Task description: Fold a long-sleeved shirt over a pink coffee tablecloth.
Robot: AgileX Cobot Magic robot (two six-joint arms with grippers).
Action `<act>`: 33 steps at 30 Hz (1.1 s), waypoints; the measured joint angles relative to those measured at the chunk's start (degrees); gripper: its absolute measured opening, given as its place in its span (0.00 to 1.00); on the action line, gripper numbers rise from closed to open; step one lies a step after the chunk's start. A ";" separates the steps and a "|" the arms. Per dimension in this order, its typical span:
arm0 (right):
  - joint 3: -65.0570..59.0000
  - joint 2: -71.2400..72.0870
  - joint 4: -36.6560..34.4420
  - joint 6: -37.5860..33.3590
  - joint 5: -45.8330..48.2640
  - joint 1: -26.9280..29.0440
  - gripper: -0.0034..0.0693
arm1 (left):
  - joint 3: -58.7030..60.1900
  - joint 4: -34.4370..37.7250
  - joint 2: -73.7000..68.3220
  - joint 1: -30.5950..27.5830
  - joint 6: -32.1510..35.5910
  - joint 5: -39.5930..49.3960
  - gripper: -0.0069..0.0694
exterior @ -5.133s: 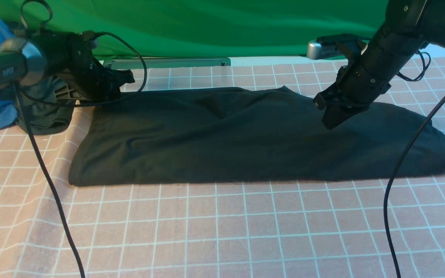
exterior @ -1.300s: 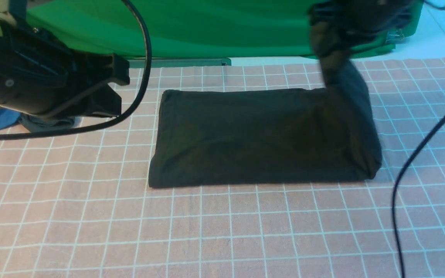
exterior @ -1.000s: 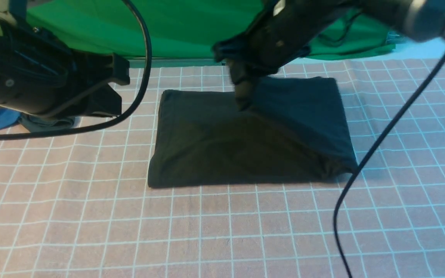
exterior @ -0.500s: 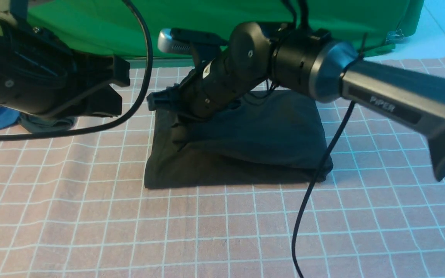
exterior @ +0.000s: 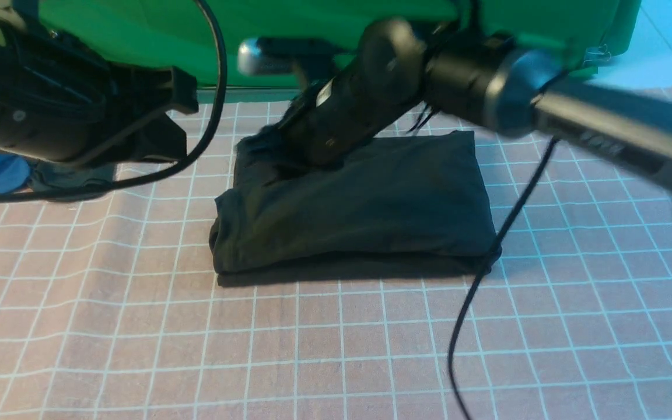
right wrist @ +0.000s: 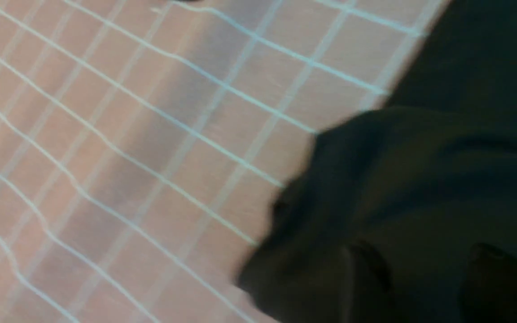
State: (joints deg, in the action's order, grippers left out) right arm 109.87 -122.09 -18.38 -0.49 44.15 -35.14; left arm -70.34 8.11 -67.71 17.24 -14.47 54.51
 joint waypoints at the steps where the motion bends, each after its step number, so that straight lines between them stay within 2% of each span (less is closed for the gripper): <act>1: 0.02 2.27 2.36 -1.06 3.46 2.38 0.28 | 0.00 0.00 -1.05 0.00 -0.46 -1.17 0.11; 2: 0.06 3.78 3.88 -1.35 5.86 4.24 0.20 | 0.00 0.11 -1.67 0.00 -0.86 -2.10 0.11; 4: 0.18 5.96 5.26 -1.26 9.74 7.72 0.12 | 0.00 1.13 -4.86 0.00 -1.26 -3.87 0.11; 7: 0.31 7.51 6.25 -1.21 17.09 12.82 0.10 | 0.00 3.34 -11.46 0.00 -0.89 -6.52 0.11; 11: -2.98 7.49 6.61 -1.45 21.68 15.16 0.10 | 0.00 6.01 -19.83 0.00 -0.03 -13.62 0.11; 16: -10.36 7.38 6.43 -2.77 19.11 14.34 0.10 | 0.00 9.16 -28.74 0.00 1.67 -18.33 0.11; 19: -17.10 7.38 6.37 -2.90 13.20 13.65 0.10 | 0.00 9.48 -34.26 0.00 2.88 -18.55 0.11; 24: -25.69 7.32 7.68 -2.36 6.38 14.12 0.10 | 0.00 5.36 -38.70 0.00 0.60 -18.91 0.11; 33: -30.34 8.22 8.11 -1.84 6.16 16.82 0.10 | 0.00 3.10 -38.23 0.00 -1.27 -18.66 0.11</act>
State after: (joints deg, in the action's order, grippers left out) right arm 79.53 -113.87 -10.28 -2.33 50.32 -18.32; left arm -70.34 11.21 -105.94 17.24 -15.74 35.85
